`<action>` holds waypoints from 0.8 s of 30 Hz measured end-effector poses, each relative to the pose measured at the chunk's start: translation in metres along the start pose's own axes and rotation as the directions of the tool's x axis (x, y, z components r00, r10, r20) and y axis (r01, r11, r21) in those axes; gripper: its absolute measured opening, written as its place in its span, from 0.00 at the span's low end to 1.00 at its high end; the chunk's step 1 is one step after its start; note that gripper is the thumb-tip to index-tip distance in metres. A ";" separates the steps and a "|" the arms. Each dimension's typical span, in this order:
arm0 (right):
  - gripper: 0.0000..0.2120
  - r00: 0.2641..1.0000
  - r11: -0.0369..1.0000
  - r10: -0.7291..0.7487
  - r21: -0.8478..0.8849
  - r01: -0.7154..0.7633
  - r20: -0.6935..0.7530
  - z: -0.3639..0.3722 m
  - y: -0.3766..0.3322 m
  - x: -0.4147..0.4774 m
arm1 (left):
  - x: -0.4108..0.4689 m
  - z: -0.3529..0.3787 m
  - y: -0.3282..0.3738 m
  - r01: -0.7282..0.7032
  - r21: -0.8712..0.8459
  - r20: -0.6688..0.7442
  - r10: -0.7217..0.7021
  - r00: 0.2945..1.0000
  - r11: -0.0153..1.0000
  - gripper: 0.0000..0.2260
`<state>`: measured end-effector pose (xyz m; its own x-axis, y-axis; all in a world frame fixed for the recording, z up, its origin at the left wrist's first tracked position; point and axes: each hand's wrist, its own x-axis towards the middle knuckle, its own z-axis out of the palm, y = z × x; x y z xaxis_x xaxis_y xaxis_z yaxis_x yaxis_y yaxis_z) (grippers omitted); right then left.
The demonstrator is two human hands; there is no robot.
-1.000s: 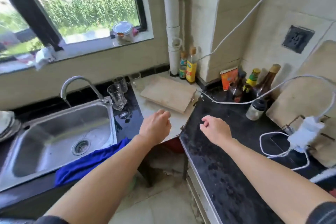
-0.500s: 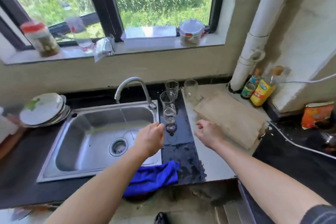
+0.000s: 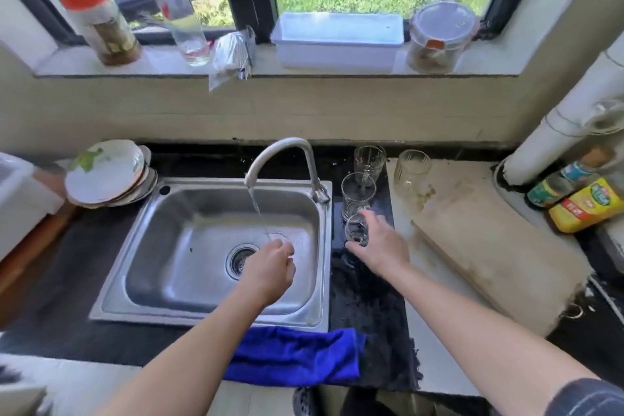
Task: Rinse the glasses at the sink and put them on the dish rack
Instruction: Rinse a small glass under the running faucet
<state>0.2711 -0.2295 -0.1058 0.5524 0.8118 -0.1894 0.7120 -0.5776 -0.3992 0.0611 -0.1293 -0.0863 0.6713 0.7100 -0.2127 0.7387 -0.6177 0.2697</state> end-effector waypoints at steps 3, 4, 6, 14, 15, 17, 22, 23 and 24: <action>0.30 0.998 0.998 -0.062 0.001 0.062 -0.007 -0.004 -0.003 0.008 | 0.004 0.010 -0.008 0.072 -0.068 -0.011 -0.073 0.997 0.995 0.11; 0.30 0.996 0.996 -0.083 0.021 0.083 -0.018 -0.008 -0.006 0.010 | 0.006 0.012 -0.010 0.097 -0.103 -0.012 -0.099 0.995 0.990 0.11; 0.30 0.992 0.989 -0.117 0.087 0.121 -0.054 -0.018 -0.020 0.013 | 0.010 0.014 -0.015 0.155 -0.161 -0.016 -0.159 0.987 0.975 0.11; 0.31 0.975 0.863 -0.122 0.506 0.010 0.188 0.000 -0.106 0.044 | 0.028 0.019 -0.063 0.562 -0.752 0.350 -0.515 0.783 0.344 0.08; 0.32 0.969 0.842 -0.112 0.539 -0.024 0.218 0.010 -0.116 0.048 | 0.030 0.019 -0.069 0.595 -0.775 0.426 -0.520 0.741 0.214 0.09; 0.33 0.962 0.805 -0.079 0.586 -0.094 0.262 0.030 -0.134 0.052 | 0.032 0.018 -0.083 0.636 -0.771 0.554 -0.491 0.672 0.000 0.11; 0.33 0.928 0.752 -0.019 0.617 -0.232 0.372 0.066 -0.169 0.061 | 0.047 0.027 -0.121 0.593 -0.761 0.641 -0.445 0.625 -0.262 0.09; 0.33 0.924 0.748 -0.023 0.620 -0.238 0.383 0.069 -0.173 0.063 | 0.051 0.030 -0.128 0.600 -0.758 0.641 -0.461 0.614 -0.255 0.08; 0.33 0.921 0.748 -0.027 0.620 -0.239 0.388 0.072 -0.177 0.065 | 0.055 0.034 -0.136 0.610 -0.755 0.640 -0.471 0.607 -0.241 0.07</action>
<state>0.1500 -0.0680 -0.1117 0.3221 0.7966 -0.5116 0.1318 -0.5728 -0.8090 0.0001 -0.0177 -0.1663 0.0978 0.5050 -0.8576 0.1866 0.8371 0.5142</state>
